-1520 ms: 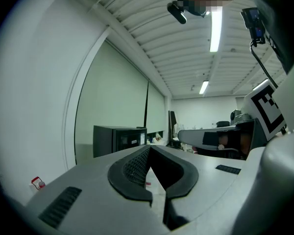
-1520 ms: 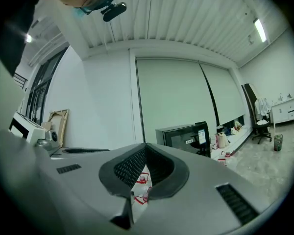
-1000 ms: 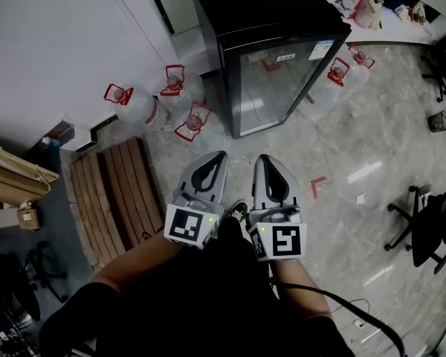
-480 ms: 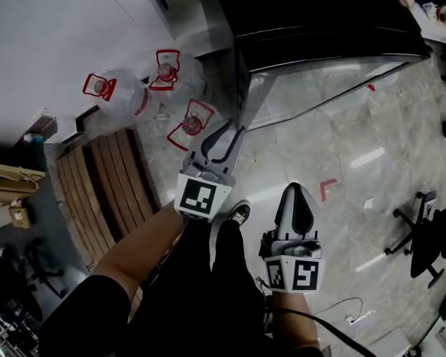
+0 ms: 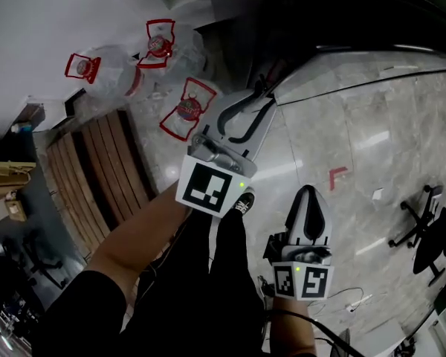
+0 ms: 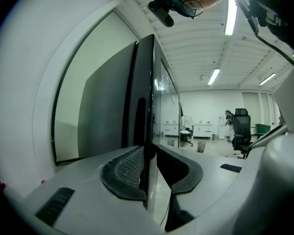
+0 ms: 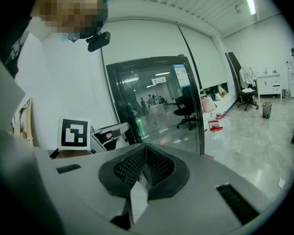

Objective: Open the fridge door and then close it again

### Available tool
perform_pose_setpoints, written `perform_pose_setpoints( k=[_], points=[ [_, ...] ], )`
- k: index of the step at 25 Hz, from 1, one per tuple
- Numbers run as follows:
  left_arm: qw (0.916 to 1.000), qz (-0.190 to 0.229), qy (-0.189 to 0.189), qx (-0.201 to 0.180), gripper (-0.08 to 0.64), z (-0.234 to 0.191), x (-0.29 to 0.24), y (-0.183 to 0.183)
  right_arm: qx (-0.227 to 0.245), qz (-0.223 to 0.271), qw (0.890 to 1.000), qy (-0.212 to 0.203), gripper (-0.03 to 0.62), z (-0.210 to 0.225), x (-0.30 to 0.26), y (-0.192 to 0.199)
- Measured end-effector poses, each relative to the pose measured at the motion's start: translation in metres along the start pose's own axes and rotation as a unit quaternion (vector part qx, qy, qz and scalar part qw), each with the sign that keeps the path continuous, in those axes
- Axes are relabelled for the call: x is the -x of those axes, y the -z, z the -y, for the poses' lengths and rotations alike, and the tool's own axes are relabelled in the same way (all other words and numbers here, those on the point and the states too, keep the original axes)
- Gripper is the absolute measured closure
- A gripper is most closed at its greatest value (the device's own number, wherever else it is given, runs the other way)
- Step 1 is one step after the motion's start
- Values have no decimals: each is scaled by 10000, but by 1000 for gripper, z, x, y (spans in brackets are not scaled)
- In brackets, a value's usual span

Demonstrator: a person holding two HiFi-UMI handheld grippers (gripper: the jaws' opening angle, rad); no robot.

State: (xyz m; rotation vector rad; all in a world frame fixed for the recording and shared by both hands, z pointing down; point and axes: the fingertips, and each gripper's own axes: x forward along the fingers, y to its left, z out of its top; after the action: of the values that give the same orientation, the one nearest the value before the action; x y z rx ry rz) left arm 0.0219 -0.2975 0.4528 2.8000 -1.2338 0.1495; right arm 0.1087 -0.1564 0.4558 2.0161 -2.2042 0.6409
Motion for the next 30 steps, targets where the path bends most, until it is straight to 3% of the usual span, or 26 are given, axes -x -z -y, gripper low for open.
perform_pose_setpoints(
  k=[5,10,12,15,17,21,30],
  points=[
    [10000,38,48,-58,485,-1,1,4,-133,-28,9998,124,577,12,4,12],
    [9998,81,-131,157,494,1,3,5,-171,19,9995,281,577,23,19,15],
    [9999,100,-69,-6,497,8,6,3,-177,53,9993,324,577,26,26,14],
    [9987,-154,294,-390,506,47,23,11,-160,110,9990,395,577,33,38,10],
    [9987,-199,349,-297,512,81,35,14,-118,154,9987,481,577,40,47,5],
    [9997,100,129,-192,518,132,43,7,-48,305,9968,738,577,63,69,-2],
    [9996,43,-156,-215,523,205,48,7,-17,516,9906,1267,577,116,136,-2]
  ],
)
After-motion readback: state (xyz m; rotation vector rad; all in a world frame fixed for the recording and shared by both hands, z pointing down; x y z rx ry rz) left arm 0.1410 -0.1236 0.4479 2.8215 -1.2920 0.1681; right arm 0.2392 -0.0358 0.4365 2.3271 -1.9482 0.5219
